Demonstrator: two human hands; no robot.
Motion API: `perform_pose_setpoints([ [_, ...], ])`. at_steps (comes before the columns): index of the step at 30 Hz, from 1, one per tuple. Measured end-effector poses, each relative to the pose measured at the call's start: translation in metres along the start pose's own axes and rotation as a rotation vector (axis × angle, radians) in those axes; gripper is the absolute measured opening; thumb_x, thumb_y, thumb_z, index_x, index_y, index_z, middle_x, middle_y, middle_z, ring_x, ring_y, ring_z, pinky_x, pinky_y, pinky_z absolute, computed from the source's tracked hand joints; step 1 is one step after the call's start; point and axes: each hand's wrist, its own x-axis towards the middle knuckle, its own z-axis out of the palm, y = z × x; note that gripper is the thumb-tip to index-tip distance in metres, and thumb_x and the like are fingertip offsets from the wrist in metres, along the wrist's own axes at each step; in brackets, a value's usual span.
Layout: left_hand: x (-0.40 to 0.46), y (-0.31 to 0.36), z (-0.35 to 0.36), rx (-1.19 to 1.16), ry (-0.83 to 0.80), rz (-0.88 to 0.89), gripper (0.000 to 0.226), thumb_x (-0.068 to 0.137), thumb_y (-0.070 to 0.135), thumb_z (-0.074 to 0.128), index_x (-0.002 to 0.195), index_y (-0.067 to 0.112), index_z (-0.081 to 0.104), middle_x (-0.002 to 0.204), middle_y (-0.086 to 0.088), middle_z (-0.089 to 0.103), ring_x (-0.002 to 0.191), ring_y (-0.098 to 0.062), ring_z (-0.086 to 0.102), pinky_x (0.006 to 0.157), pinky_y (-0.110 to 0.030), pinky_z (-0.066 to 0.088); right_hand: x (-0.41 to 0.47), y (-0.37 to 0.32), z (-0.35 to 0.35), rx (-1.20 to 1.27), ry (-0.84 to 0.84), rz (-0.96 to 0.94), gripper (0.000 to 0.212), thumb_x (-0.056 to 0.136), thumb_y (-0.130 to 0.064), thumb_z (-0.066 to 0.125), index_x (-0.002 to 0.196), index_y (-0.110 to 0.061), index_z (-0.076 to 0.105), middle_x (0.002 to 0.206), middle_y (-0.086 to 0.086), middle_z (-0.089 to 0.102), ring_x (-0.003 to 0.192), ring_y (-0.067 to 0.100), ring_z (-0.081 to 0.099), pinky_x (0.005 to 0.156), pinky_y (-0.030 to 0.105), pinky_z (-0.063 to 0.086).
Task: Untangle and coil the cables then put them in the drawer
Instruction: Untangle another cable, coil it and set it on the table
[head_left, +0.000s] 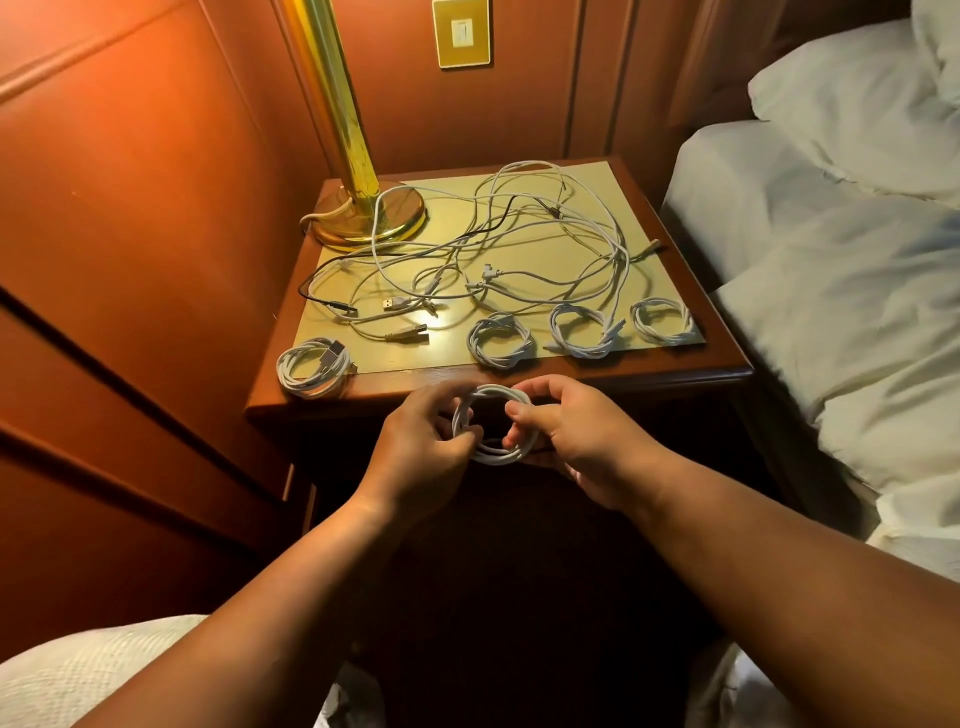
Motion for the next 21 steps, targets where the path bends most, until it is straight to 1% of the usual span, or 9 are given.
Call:
perform_pose_setpoints([
  [2,0.001,0.001,0.001,-0.062,0.02,-0.011,0.046,0.084,0.011,0.074,0.119,0.039,0.062,0.106,0.004,0.062,0.087,-0.014,0.064,0.084,-0.035,0.058,0.001,0.002,-0.003,-0.087,0.005,-0.033,0.011,0.095,-0.017,0.063,0.106,-0.017,0.065,0.086,0.006,0.069,0.083,0.018,0.067,0.079,0.036,0.056],
  [5,0.003,0.002,0.004,-0.234,0.04,-0.098,0.047,0.081,0.008,0.076,0.119,0.034,0.064,0.1,-0.005,0.066,0.093,-0.021,0.068,0.086,-0.038,0.059,0.0,0.005,-0.004,-0.178,0.01,-0.056,0.005,0.093,-0.021,0.066,0.098,-0.019,0.067,0.091,0.004,0.069,0.088,0.019,0.067,0.081,0.036,0.056],
  [8,0.004,0.004,0.004,-0.396,0.011,-0.18,0.044,0.081,0.005,0.076,0.116,0.029,0.065,0.104,-0.013,0.067,0.097,-0.028,0.069,0.088,-0.043,0.058,-0.003,0.002,-0.003,-0.28,0.037,-0.08,0.006,0.093,-0.023,0.066,0.098,-0.021,0.067,0.091,0.002,0.07,0.086,0.017,0.067,0.071,0.03,0.052],
  [10,0.004,0.008,0.002,-0.511,-0.014,-0.227,0.04,0.083,0.001,0.072,0.115,0.024,0.064,0.105,-0.017,0.067,0.098,-0.03,0.069,0.088,-0.044,0.055,-0.004,-0.004,-0.004,-0.295,0.054,-0.098,0.004,0.092,-0.022,0.067,0.095,-0.019,0.068,0.086,0.001,0.069,0.08,0.015,0.066,0.069,0.029,0.051],
  [12,0.003,0.014,-0.002,-0.591,-0.039,-0.248,0.039,0.084,-0.006,0.065,0.114,0.018,0.062,0.101,-0.016,0.069,0.094,-0.03,0.068,0.082,-0.042,0.054,-0.007,-0.01,-0.004,-0.316,0.056,-0.113,0.004,0.091,-0.022,0.067,0.092,-0.017,0.069,0.08,-0.001,0.068,0.073,0.011,0.064,0.066,0.027,0.049],
  [15,0.005,0.02,-0.015,-0.44,-0.007,-0.182,0.039,0.08,-0.009,0.063,0.108,0.018,0.059,0.083,-0.009,0.063,0.077,-0.023,0.063,0.067,-0.032,0.051,-0.014,-0.023,-0.003,-0.397,0.045,-0.154,0.007,0.091,-0.021,0.068,0.089,-0.015,0.07,0.076,-0.001,0.068,0.066,0.007,0.062,0.061,0.021,0.049],
  [17,0.005,0.023,-0.025,-0.283,0.019,-0.139,0.037,0.078,-0.002,0.067,0.105,0.023,0.059,0.082,-0.007,0.059,0.071,-0.018,0.06,0.062,-0.028,0.048,-0.018,-0.03,0.0,-0.425,0.041,-0.172,0.008,0.091,-0.021,0.068,0.088,-0.014,0.071,0.078,0.002,0.069,0.068,0.009,0.063,0.061,0.021,0.051],
  [19,0.005,0.024,-0.034,-0.15,0.043,-0.111,0.034,0.077,0.007,0.07,0.103,0.026,0.059,0.084,-0.007,0.061,0.072,-0.018,0.059,0.062,-0.03,0.049,-0.019,-0.034,0.006,-0.451,0.038,-0.18,0.009,0.091,-0.021,0.068,0.087,-0.014,0.072,0.079,0.004,0.07,0.069,0.012,0.063,0.066,0.026,0.052],
  [21,0.005,0.025,-0.042,-0.021,0.049,-0.076,0.031,0.078,0.014,0.072,0.103,0.026,0.059,0.084,-0.006,0.064,0.073,-0.02,0.062,0.064,-0.033,0.053,-0.018,-0.039,0.013,-0.496,0.023,-0.192,0.009,0.091,-0.02,0.068,0.085,-0.013,0.072,0.078,0.006,0.07,0.069,0.013,0.063,0.066,0.028,0.052],
])
